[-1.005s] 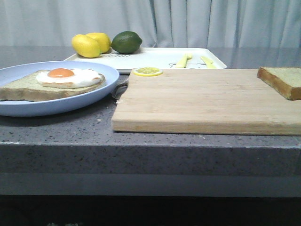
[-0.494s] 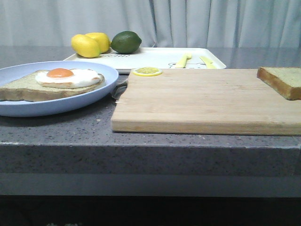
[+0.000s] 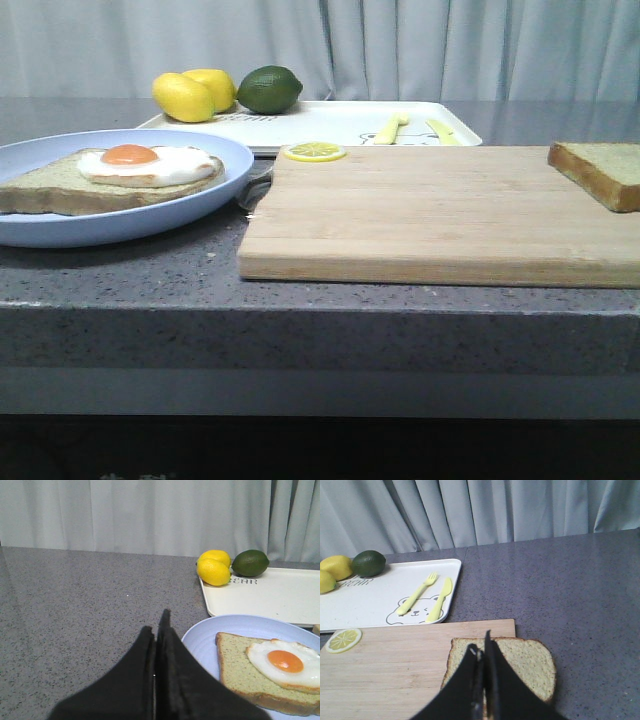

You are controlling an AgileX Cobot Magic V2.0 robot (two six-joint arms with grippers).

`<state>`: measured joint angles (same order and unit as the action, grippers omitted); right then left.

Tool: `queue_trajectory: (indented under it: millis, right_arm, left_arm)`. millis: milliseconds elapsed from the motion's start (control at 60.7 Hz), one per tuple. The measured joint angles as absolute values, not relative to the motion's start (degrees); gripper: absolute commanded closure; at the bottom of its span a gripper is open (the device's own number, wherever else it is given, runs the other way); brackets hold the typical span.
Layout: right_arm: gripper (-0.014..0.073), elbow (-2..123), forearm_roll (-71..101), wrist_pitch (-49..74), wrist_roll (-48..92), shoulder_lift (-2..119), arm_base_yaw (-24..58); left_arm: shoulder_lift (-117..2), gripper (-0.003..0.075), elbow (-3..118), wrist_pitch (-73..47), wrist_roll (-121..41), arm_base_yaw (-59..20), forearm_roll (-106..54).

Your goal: Place bread and move sandwich to tray

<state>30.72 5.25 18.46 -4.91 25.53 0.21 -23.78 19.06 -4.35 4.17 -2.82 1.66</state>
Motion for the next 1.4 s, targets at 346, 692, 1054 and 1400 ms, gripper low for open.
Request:
queue_trajectory:
  millis: [346,692,1054,1400]
  right_arm:
    - [-0.0063,30.7,5.2,18.3,-4.9,25.5,0.2]
    - [-0.0048,30.7,5.2,18.1,-4.9,25.5,0.2]
    - [-0.0048,41.4,4.1,30.0,-4.9,36.7,0.1]
    - [-0.0048,62.1,3.8,47.4,-5.2,59.5,-3.9]
  left_arm:
    - [-23.8,0.0024,19.1,-2.7,4.2,-2.8,1.7]
    - [-23.8,0.0133,19.1,-2.2,4.2,-2.8,1.7]
    - [-23.8,0.0239,19.1,-2.2,4.2,-2.8,1.7]
    - [-23.8,0.0272,19.1,-2.2,4.2,-2.8,1.7]
